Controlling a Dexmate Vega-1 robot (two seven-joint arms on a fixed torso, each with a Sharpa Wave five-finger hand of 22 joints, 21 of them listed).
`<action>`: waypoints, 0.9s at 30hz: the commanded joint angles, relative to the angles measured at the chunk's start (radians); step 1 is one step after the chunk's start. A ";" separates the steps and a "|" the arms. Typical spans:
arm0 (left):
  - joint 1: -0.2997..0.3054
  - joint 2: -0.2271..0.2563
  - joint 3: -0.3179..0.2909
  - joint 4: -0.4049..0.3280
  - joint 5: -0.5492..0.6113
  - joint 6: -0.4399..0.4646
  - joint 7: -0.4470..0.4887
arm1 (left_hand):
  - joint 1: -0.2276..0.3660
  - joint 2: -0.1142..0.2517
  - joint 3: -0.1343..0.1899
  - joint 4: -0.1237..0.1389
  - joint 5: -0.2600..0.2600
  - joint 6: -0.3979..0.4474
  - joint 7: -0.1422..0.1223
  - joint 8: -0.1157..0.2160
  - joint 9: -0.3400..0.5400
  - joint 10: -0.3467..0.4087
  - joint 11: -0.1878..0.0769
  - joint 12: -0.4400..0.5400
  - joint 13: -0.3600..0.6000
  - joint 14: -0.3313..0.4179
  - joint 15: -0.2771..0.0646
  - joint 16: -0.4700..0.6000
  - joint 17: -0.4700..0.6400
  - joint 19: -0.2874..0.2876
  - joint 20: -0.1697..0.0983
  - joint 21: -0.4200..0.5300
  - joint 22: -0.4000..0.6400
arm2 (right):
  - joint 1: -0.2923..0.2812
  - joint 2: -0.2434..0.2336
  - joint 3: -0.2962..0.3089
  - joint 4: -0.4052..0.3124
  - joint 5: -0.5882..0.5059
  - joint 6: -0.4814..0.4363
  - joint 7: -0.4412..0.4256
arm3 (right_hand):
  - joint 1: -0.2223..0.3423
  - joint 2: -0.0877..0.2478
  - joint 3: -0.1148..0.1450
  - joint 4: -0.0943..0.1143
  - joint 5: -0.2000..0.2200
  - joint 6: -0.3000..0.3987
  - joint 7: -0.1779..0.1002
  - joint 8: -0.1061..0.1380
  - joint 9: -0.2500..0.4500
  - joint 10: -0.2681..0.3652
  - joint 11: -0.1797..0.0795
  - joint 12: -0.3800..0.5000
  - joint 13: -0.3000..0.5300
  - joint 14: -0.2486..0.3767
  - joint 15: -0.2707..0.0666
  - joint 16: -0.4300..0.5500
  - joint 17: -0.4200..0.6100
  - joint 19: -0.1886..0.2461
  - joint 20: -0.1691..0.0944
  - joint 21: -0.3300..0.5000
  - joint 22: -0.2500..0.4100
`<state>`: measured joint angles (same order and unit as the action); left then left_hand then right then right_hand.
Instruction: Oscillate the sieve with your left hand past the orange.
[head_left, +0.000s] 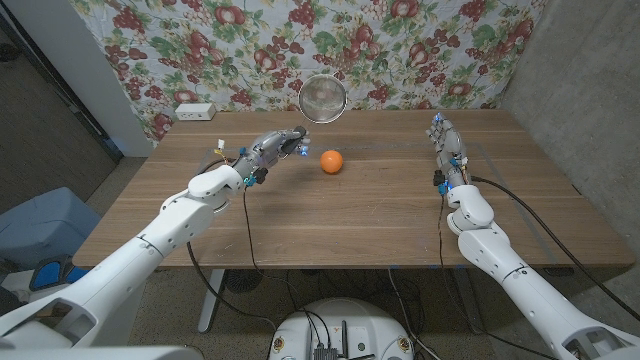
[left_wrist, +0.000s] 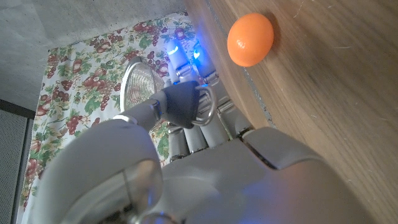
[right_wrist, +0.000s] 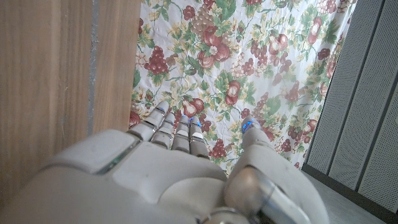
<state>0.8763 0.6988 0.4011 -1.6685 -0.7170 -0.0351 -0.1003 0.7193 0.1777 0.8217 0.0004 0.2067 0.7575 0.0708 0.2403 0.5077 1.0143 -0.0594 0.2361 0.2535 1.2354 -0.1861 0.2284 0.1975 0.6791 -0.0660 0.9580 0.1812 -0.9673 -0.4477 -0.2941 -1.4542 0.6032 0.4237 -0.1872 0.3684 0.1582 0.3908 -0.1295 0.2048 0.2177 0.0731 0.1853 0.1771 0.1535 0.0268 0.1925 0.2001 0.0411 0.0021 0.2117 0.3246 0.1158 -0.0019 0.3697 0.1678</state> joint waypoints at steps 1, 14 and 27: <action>-0.001 -0.010 -0.002 0.015 0.022 -0.019 -0.002 | -0.012 0.002 0.006 0.015 0.007 0.083 -0.072 0.007 0.006 0.043 -0.078 -0.006 0.004 -0.048 -0.042 -0.006 0.004 -0.005 -0.086 0.000 0.002 | 0.009 0.005 -0.004 0.009 -0.003 -0.002 -0.002 | 0.008 0.006 0.007 0.003 0.004 0.005 0.002 0.004 0.002 0.009 0.003 0.006 -0.001 0.006 0.003 0.009 0.002 0.006 -0.001 -0.003 0.003; 0.018 -0.006 -0.022 -0.041 -0.004 0.085 0.109 | 0.014 0.021 0.027 -0.027 0.003 0.105 0.035 0.012 -0.002 0.119 -0.043 0.007 -0.009 0.029 -0.044 0.035 0.011 0.068 -0.098 0.045 0.004 | 0.016 0.008 -0.006 0.016 -0.002 -0.002 -0.001 | 0.007 0.006 0.007 0.003 0.004 0.005 0.002 0.004 0.002 0.010 0.005 0.006 -0.001 0.006 0.005 0.010 -0.001 0.007 -0.001 -0.008 0.003; 0.000 0.013 -0.036 -0.098 -0.098 0.294 0.202 | 0.035 0.026 0.051 -0.057 -0.019 0.119 0.116 -0.017 -0.016 0.179 -0.012 0.024 -0.028 0.080 -0.040 0.057 0.010 0.102 -0.092 0.080 0.006 | 0.028 0.012 -0.009 0.031 0.002 -0.003 0.007 | 0.005 0.006 0.008 0.003 0.004 0.005 0.003 0.004 0.002 0.011 0.004 0.007 -0.001 0.006 0.004 0.010 -0.003 0.009 -0.001 -0.012 0.003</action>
<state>0.8898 0.6943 0.3746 -1.7215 -0.7485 0.0886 0.0197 0.7086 0.1705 0.8682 -0.0511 0.1914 0.7719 0.0762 0.2277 0.4910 1.1028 -0.0100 0.2518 0.2273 1.2673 -0.1913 0.2779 0.2044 0.7688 -0.0805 1.0319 0.1841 -0.9480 -0.4393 -0.3014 -1.4335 0.6002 0.4211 -0.1857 0.3685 0.1582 0.3908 -0.1295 0.2048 0.2176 0.0731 0.1853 0.1772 0.1573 0.0306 0.1925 0.2001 0.0412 0.0020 0.2117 0.3201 0.1159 -0.0017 0.3591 0.1678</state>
